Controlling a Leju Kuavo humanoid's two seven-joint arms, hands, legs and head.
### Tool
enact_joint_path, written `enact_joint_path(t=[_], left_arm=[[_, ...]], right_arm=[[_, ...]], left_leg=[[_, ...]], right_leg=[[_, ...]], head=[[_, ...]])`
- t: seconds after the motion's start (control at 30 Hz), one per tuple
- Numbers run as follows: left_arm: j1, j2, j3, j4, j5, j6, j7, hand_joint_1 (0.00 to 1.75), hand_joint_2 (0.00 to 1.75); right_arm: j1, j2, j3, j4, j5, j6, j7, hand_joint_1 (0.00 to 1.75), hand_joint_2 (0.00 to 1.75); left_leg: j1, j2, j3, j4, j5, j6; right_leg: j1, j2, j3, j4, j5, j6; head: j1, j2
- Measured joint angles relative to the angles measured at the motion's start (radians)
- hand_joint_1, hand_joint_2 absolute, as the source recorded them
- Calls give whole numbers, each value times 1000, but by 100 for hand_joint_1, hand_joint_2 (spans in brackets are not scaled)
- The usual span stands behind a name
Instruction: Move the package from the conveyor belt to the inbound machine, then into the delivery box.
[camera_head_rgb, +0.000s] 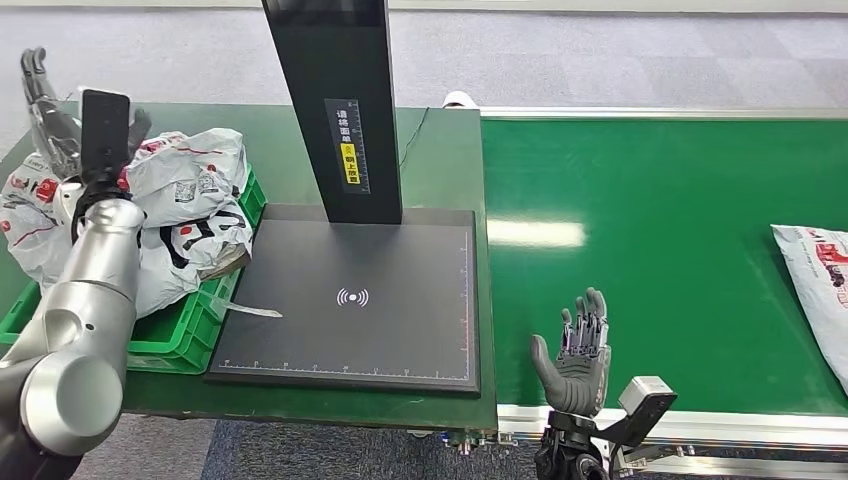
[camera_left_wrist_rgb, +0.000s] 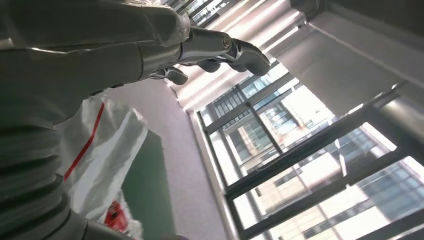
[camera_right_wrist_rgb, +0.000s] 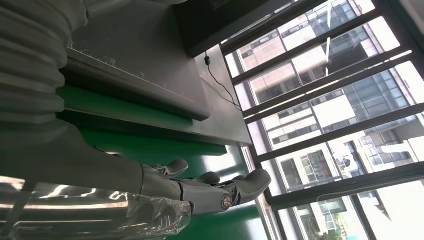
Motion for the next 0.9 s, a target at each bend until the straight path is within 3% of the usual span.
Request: enact_joint_path(t=[0.13,0.23,0.3,0.4,0.6,0.7,0.9], left_arm=[[12,-4,37,-61,162,-46,-89,0,175],[72,-15,43,-150,341,-141,-147,0,175],[168,-34,28,-250,472,-247,-172,0,175],[372,-78,-34,-432,575,-369,-195,0,175],[777,-166,-204,-786,565,-430,-224,0,175],[883,-189,-253,-892,562,-433,-227,0,175],[982,-214,-287,-1001,567,-501,-213,0,175]], right_arm=[[1,0,-3,5,-8,-2,-6,0,175],[3,0,-6,6,-14,-7,-10,0,175],[6,0,-8,6,-18,-11,-13,0,175],[15,0,-13,6,-21,-14,-15,0,175],[33,0,-26,5,-14,-14,-15,0,175],[35,0,-30,6,-12,-13,-15,0,175],[34,1,-38,6,-1,-10,-12,0,175]], left_leg=[[0,0,0,0,0,0],[0,1,0,0,0,0],[-1,1,1,0,-1,-1],[-1,2,1,0,-2,-1],[-2,4,1,0,-6,0],[-2,3,1,0,-6,0],[0,3,2,-1,-6,0]], right_leg=[[0,0,0,0,0,0],[0,0,0,0,0,0],[-1,1,0,0,0,0],[-1,1,0,0,-2,0],[-2,4,0,-1,-4,1],[-2,3,0,-1,-4,1],[-1,4,2,-1,-4,1]], head=[[0,0],[0,0],[0,0],[0,0],[1,0],[1,0],[0,0]])
